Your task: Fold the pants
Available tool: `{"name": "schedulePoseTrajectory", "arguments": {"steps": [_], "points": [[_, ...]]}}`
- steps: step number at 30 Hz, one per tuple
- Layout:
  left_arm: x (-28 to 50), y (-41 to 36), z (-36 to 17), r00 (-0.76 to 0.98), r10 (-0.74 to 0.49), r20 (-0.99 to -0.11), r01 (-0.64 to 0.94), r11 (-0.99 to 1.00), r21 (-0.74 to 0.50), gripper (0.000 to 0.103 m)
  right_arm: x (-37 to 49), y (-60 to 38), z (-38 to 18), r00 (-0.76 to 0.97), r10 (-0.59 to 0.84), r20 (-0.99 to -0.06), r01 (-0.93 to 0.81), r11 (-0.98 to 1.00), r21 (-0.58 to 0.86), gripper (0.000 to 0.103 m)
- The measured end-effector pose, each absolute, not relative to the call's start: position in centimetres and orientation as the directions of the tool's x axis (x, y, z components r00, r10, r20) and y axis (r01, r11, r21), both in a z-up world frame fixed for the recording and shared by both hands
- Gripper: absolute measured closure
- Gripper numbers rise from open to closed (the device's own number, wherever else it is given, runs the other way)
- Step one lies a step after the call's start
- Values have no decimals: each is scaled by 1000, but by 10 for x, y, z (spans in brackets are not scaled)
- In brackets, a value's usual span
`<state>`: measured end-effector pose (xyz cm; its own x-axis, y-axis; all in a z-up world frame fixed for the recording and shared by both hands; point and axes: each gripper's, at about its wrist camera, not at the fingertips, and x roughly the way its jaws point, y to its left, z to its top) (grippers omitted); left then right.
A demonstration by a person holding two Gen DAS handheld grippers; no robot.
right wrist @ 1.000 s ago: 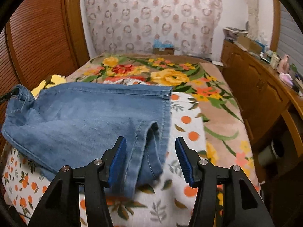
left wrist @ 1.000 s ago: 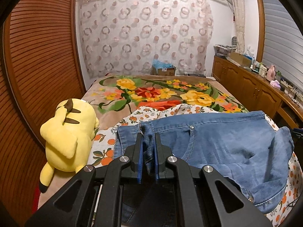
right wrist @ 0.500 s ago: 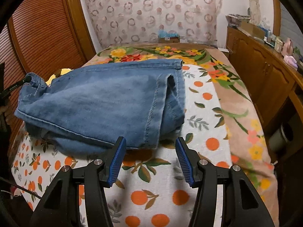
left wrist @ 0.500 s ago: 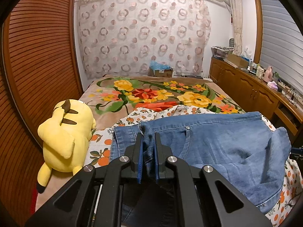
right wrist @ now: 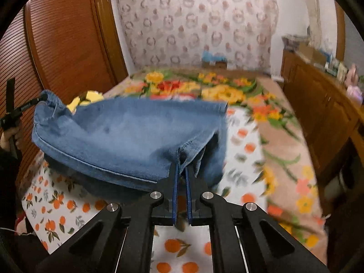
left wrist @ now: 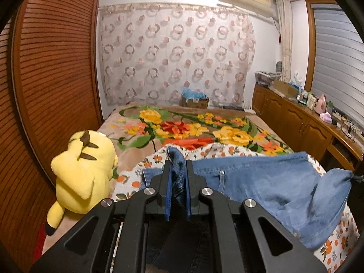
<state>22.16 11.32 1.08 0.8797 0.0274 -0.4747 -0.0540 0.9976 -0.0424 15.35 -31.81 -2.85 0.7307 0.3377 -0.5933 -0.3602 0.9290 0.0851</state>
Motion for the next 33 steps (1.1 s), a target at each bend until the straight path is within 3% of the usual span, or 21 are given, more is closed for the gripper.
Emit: {"name": "schedulePoseTrajectory", "arguments": {"steps": [3,9,17,22,24,33], "points": [[219,115,21,890,36,-455,-64,997,-46,92,147,-327,-5,772,311,-555,-350,936,38,103],[234,120,25,891,51,-451,-76,996,-38,92,144,-337,26,826,283,-487,-334,942,-19,103],[267,119,0,856,69,-513,-78,997,3,92,160,-315,-17,764,316,-563,-382,924,0,103],[286,120,-12,836,73,-544,-80,997,11,92,160,-291,-45,705,366,-607,-450,893,16,91],[289,121,-16,831,70,-553,-78,997,8,92,160,-281,-53,680,384,-624,-475,880,24,68],[289,118,-18,828,68,-557,-78,997,5,92,163,-231,-65,608,439,-662,-565,825,27,56]]}}
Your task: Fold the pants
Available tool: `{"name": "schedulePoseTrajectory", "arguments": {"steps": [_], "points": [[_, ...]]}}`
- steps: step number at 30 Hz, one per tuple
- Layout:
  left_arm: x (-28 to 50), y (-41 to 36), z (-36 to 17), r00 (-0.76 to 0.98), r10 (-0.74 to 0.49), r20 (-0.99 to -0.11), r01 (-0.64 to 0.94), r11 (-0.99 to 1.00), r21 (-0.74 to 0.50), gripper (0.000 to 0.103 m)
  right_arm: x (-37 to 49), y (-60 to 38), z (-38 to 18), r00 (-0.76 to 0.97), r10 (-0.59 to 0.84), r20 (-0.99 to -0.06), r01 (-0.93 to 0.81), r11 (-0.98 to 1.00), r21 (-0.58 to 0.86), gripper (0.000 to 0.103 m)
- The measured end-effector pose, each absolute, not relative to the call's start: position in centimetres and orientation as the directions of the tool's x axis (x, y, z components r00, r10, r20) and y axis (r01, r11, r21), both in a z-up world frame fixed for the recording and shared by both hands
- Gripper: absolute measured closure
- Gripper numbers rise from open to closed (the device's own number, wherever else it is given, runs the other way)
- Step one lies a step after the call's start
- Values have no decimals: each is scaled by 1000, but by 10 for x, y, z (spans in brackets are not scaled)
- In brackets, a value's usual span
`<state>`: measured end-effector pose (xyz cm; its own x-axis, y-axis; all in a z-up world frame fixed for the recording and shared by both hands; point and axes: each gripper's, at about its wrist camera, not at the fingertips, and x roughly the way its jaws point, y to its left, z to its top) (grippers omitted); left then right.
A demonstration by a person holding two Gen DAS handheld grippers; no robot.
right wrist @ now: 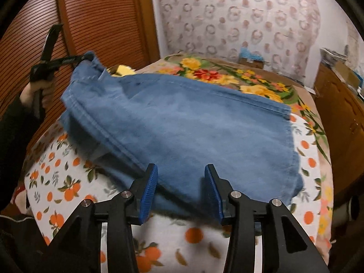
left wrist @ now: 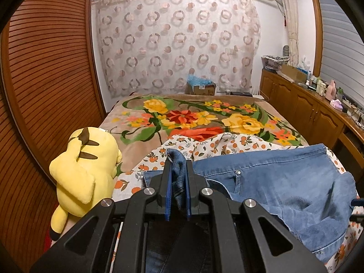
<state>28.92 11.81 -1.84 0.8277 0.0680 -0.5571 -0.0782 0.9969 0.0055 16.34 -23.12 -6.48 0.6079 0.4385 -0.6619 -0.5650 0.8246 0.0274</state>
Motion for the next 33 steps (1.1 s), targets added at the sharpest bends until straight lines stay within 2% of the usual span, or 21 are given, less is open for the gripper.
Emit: {"name": "schedulePoseTrajectory", "arguments": {"steps": [3,8,9,10,11,12,21,27,30,33], "points": [[289,118,-19,828,66,-556,-77,997,5,92,159,-227,-66,606,433,-667,-582,814,1,51],[286,121,-19,832,66,-550,-76,997,5,92,164,-228,-77,619,360,-698,-569,818,-83,51],[286,119,-19,834,66,-548,-76,997,4,92,166,-228,-79,620,348,-703,-566,819,-95,58],[285,120,-19,835,65,-546,-76,997,3,92,167,-231,-79,625,343,-701,-564,820,-102,69],[284,120,-18,836,64,-544,-75,997,2,92,169,-230,-78,627,345,-698,-564,820,-102,88],[284,120,-18,838,64,-543,-75,997,2,92,171,-233,-75,629,348,-696,-562,821,-98,97],[288,126,-15,839,61,-541,-78,997,-9,92,210,-242,-17,746,322,-583,-488,860,-150,100],[304,129,-17,826,47,-562,-75,997,-26,92,259,-222,-14,765,288,-576,-466,864,-188,100],[313,131,-23,806,28,-592,-74,996,-53,84,287,-206,-26,755,259,-602,-460,864,-205,100],[314,136,-27,798,12,-602,-80,993,-87,67,314,-192,-40,737,225,-637,-453,865,-218,100]]}}
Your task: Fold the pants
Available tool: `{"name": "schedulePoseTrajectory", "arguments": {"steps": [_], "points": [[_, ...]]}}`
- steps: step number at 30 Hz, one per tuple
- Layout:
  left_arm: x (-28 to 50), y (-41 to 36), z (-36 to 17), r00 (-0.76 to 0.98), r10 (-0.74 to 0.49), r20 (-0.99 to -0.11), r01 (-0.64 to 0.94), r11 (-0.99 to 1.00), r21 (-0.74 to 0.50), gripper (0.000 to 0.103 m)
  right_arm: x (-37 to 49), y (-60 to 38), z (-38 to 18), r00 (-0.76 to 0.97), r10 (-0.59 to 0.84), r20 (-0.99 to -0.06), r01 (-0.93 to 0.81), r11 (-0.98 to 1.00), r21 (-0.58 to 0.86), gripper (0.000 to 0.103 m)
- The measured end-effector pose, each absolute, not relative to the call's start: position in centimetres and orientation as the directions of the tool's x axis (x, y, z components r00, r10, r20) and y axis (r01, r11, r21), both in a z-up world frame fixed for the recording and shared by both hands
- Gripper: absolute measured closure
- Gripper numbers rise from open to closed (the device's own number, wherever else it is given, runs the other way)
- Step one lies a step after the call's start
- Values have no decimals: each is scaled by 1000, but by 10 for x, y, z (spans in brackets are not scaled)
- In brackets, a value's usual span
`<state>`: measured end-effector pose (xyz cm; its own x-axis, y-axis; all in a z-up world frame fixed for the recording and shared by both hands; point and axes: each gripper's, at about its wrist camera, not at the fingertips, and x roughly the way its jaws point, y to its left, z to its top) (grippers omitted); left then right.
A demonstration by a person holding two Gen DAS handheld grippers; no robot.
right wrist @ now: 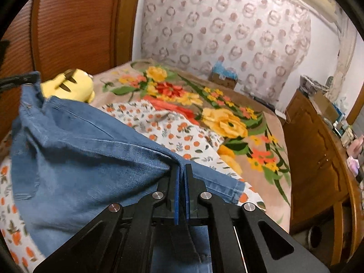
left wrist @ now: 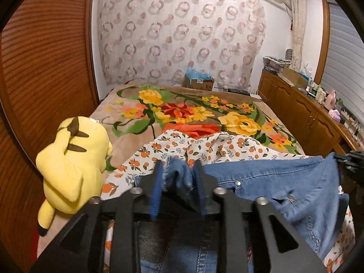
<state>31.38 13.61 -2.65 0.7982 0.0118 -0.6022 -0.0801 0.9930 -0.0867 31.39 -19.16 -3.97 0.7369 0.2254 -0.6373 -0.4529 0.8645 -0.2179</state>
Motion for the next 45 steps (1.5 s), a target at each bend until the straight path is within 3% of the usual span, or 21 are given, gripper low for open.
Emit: {"name": "schedulePoseTrajectory", "arguments": {"steps": [2,8,14,16,18,19,26,28,29,31,40,45], "points": [[311,139,-24,803,5,-596,-79,992,-99,59,330,-184,-48,723,205,-660,-450,865,-224,100],[302,142,-18,805,6,-593,-66,995,-80,58,387,-162,-59,691,115,-713,-419,869,-265,100],[306,142,-42,755,1,-656,-35,999,-39,57,408,-164,-57,662,139,-737,-393,901,-182,99],[308,143,-55,733,7,-680,-38,999,-30,57,404,-170,-56,662,162,-732,-394,906,-156,90],[312,147,-63,722,14,-691,-46,999,-28,57,393,-181,-56,666,182,-724,-393,910,-133,69],[315,148,-67,718,11,-696,-44,999,-30,57,388,-187,-55,666,198,-720,-396,911,-116,64],[350,156,-72,697,-24,-717,5,1000,-28,57,352,-225,-49,695,229,-681,-380,922,-79,52],[361,158,-73,694,-27,-720,16,1000,-21,54,345,-234,-49,701,228,-676,-366,928,-67,51],[365,158,-74,690,-31,-723,24,1000,-20,42,342,-239,-50,702,225,-676,-358,932,-61,50],[374,158,-78,676,-63,-734,53,998,-37,29,335,-248,-52,701,227,-676,-349,936,-48,50],[395,159,-84,655,-82,-751,86,996,-34,30,322,-269,-53,702,238,-671,-329,944,-9,50],[405,154,-93,628,-88,-774,105,994,-28,38,315,-277,-47,724,226,-652,-302,953,-6,49]]}}
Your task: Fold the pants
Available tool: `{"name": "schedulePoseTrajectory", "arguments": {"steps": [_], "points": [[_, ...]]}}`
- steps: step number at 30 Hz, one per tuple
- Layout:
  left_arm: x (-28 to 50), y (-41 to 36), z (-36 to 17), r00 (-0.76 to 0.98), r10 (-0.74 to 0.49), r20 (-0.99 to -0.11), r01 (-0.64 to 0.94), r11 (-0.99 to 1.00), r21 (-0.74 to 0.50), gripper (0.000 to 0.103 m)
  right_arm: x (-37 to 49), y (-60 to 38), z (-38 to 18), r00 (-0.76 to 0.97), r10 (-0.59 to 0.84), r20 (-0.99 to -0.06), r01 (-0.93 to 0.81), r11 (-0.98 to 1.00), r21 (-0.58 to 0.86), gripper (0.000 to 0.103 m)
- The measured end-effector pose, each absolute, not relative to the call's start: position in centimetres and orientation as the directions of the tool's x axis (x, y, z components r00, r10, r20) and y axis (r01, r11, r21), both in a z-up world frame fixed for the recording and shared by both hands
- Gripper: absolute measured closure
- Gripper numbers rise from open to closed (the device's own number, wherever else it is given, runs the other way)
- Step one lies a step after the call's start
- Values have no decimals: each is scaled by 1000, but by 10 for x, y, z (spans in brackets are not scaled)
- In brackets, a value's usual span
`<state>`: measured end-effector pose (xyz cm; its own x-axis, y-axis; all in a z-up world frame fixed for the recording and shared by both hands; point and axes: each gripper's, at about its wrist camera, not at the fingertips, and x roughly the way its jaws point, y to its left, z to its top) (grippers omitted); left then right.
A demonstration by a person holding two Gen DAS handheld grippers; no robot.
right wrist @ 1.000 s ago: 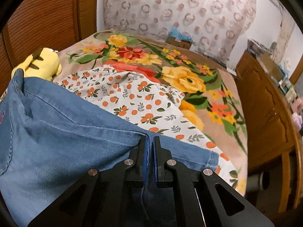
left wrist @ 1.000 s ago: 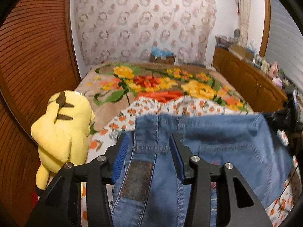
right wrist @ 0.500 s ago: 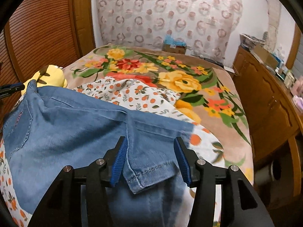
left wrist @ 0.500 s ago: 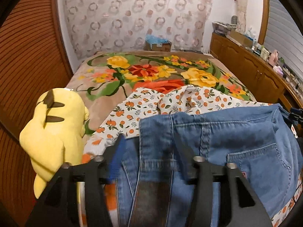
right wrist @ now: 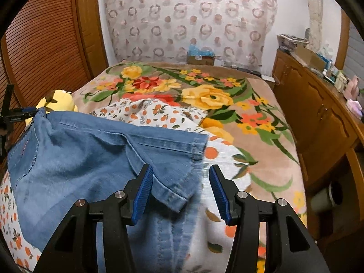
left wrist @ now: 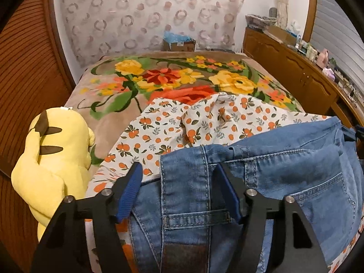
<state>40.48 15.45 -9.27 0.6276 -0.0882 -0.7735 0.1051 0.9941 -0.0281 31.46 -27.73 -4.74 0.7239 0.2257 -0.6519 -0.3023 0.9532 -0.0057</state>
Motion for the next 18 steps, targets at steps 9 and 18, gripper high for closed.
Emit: {"name": "schedulePoseTrajectory", "arguments": {"steps": [9,18], "points": [[400,145,-89,636,-105,-765,130,991,-27,94,311,-278,-58,683,265,-680,-345,938,19,49],[372,155,-50,718,-51,-695,86,996,16,100,329,-278,-57,664,299,-686,-396,918,16,49]]}}
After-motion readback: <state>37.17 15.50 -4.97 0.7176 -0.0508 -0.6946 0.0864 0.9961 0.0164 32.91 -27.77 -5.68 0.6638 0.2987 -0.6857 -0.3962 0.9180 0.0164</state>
